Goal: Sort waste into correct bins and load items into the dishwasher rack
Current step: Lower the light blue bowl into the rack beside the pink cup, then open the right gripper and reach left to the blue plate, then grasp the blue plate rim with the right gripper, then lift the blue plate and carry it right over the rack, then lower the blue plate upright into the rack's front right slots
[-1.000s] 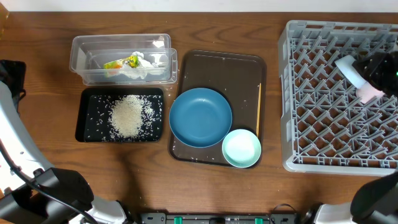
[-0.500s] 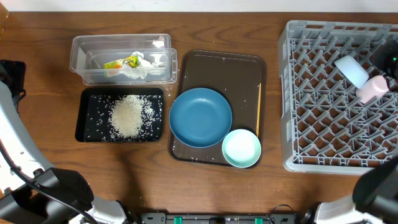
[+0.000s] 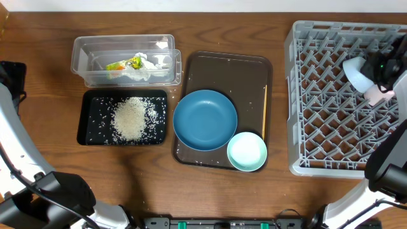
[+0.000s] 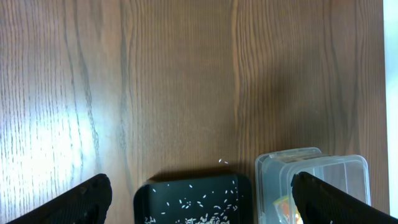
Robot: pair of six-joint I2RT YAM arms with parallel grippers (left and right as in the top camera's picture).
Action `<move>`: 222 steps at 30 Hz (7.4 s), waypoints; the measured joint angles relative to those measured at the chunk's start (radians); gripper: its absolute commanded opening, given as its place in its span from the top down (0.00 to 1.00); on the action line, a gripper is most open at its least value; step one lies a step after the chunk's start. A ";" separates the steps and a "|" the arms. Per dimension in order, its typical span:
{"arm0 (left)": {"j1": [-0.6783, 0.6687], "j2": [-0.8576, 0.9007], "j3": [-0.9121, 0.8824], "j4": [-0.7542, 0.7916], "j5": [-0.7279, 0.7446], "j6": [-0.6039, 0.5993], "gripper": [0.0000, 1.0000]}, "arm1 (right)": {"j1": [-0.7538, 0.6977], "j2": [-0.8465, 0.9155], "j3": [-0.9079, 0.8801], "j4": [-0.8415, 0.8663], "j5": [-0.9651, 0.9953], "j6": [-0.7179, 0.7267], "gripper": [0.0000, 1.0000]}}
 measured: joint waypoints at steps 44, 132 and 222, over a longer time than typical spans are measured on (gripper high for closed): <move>0.000 0.000 0.000 0.000 0.000 0.000 0.06 | 0.792 -0.282 0.000 -0.199 -0.171 -0.018 0.01; 0.000 0.000 0.000 0.000 0.000 0.000 0.06 | 1.359 0.076 -0.033 -0.221 0.050 -0.365 0.99; 0.000 0.000 0.000 0.000 0.000 0.000 0.05 | -0.234 -0.403 -0.132 -0.690 -1.081 -0.613 0.99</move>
